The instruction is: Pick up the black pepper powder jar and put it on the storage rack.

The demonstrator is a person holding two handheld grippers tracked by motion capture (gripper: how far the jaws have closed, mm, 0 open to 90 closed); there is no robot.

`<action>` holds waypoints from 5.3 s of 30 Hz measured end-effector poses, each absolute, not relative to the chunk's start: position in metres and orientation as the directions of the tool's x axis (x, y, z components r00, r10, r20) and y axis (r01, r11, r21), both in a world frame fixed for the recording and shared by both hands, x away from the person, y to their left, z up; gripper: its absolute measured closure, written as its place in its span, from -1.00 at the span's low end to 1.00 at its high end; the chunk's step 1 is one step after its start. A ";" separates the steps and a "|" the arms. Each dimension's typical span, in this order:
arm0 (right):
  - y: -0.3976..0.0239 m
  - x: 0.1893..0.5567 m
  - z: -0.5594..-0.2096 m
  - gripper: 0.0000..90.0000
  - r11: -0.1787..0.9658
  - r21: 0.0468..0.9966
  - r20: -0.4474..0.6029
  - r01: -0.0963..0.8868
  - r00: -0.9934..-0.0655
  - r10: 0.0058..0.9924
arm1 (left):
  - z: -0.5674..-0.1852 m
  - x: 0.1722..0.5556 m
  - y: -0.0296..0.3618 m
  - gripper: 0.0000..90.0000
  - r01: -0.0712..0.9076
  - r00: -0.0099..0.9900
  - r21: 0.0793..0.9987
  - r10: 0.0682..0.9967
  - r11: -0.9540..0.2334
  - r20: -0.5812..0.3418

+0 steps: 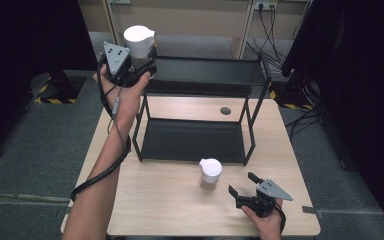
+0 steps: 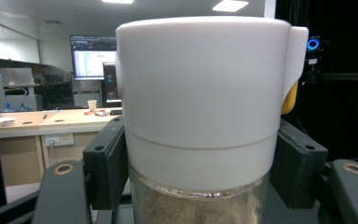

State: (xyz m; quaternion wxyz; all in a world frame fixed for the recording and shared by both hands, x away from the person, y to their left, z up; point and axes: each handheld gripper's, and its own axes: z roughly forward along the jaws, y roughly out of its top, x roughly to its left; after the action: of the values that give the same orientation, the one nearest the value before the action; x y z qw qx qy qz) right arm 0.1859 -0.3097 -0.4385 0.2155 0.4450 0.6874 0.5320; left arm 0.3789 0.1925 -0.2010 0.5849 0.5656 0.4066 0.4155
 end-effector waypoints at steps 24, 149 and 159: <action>-0.311 0.186 -0.439 -0.84 0.034 0.922 0.183 0.385 -0.513 0.839 | -0.192 0.420 0.180 -0.32 0.063 0.312 0.997 0.950 -0.034 0.012; -0.307 0.186 -0.437 -0.84 0.064 0.925 0.153 0.376 -0.520 0.840 | -0.285 0.313 0.215 -0.63 0.037 0.431 0.999 0.902 -0.031 0.012; -0.307 0.186 -0.437 -0.84 0.064 0.925 0.152 0.374 -0.520 0.840 | -0.304 0.302 0.219 -0.63 0.052 0.443 0.998 0.896 -0.036 0.009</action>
State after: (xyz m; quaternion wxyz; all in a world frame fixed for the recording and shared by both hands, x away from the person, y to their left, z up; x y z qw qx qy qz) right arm 0.1859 -0.3072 -0.4373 0.2214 0.4369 0.6950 0.5264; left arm 0.3015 0.2194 -0.3045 0.5797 0.6209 0.3820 0.3640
